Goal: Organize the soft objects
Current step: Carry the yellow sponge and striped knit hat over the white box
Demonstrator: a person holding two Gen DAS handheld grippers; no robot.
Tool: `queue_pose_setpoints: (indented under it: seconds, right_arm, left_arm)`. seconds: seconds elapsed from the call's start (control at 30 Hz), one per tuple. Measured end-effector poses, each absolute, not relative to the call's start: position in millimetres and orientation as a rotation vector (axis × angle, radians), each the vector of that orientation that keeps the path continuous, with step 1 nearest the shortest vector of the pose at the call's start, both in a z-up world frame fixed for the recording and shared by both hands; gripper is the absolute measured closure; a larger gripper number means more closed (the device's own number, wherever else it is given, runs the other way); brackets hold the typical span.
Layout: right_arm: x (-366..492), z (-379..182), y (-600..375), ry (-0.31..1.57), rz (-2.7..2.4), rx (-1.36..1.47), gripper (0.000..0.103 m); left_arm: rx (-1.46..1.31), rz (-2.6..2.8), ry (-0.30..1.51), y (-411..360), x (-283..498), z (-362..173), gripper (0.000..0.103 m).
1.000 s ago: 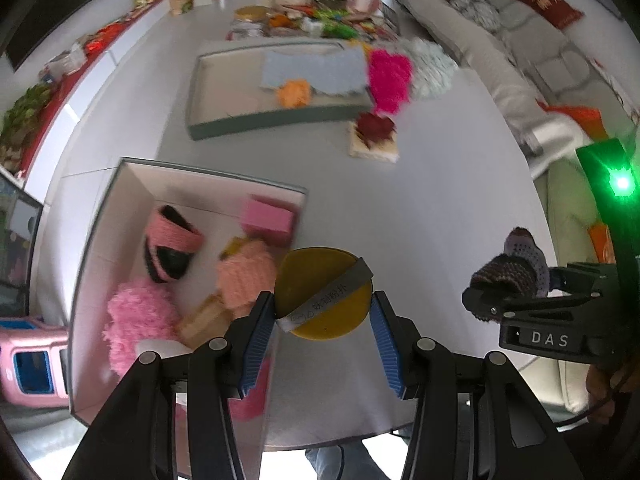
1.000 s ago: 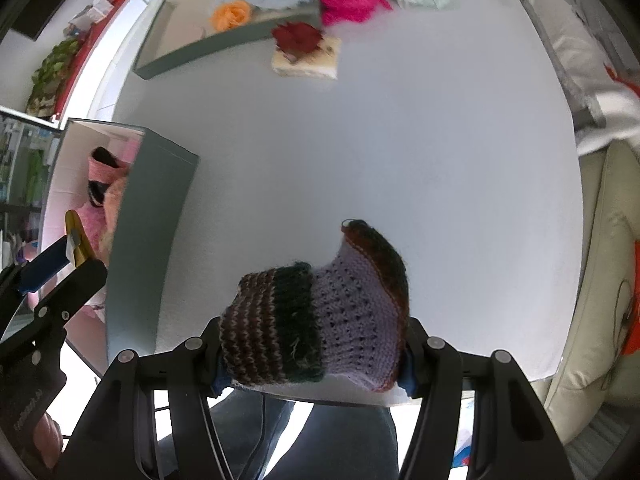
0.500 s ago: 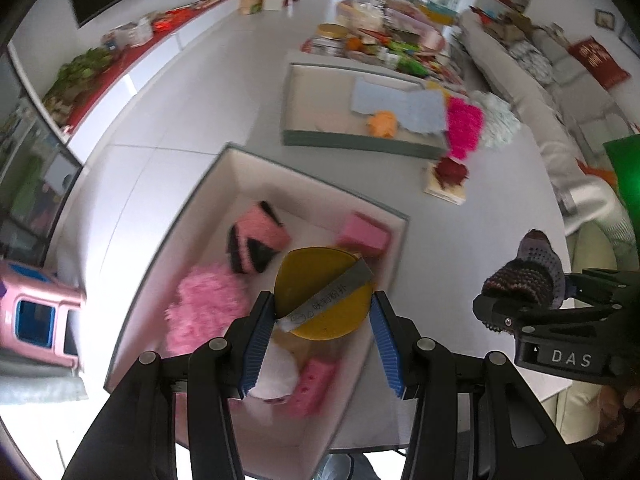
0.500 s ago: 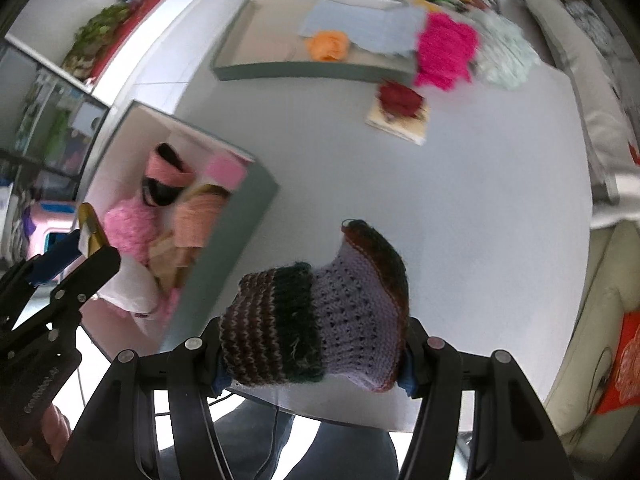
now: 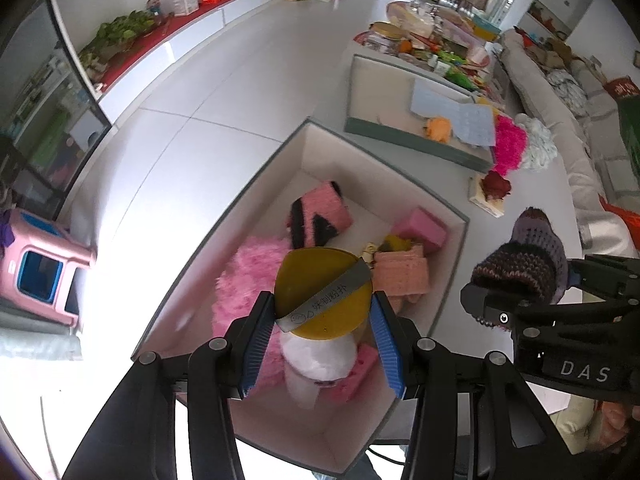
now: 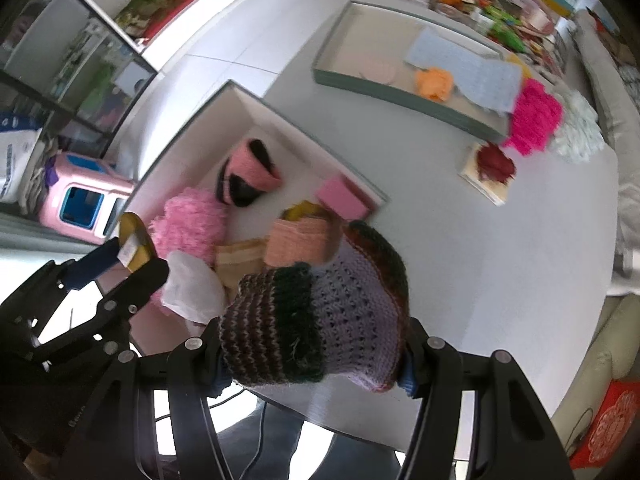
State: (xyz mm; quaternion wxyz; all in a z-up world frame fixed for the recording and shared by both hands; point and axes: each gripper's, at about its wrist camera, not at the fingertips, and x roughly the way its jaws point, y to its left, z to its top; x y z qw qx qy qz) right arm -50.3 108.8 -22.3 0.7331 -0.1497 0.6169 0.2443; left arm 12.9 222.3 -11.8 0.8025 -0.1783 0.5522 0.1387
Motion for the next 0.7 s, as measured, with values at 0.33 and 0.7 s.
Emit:
queue_pose_setpoints:
  seconds: [0.33, 0.7]
  right_arm:
    - [-53.9, -22.4, 139.3, 1.353, 0.582, -0.358, 0.037]
    - [-53.0, -34.5, 157.2, 1.381, 0.588, -0.359, 0.037]
  left_arm:
    - [-0.425, 0.388, 1.198, 248.1, -5.1, -19.9, 0.053]
    - [-0.419, 0.414, 1.251, 253.4, -0.7, -37.3, 0.053]
